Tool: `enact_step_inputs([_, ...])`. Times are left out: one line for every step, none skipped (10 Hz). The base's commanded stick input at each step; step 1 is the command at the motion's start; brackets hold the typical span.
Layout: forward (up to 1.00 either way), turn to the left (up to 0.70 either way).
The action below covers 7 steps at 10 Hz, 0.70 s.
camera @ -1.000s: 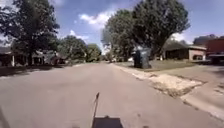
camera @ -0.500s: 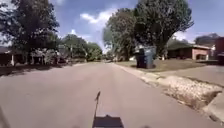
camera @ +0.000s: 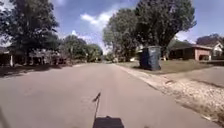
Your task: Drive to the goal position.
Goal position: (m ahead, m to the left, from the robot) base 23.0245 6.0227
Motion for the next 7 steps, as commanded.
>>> enact_step_inputs([1.00, 0.00])
enact_step_inputs([1.00, 0.00])
enact_step_inputs([1.00, 0.00])
enact_step_inputs([1.00, 0.00])
enact_step_inputs([1.00, 0.00])
enact_step_inputs([1.00, 0.00])
enact_step_inputs([1.00, 0.00])
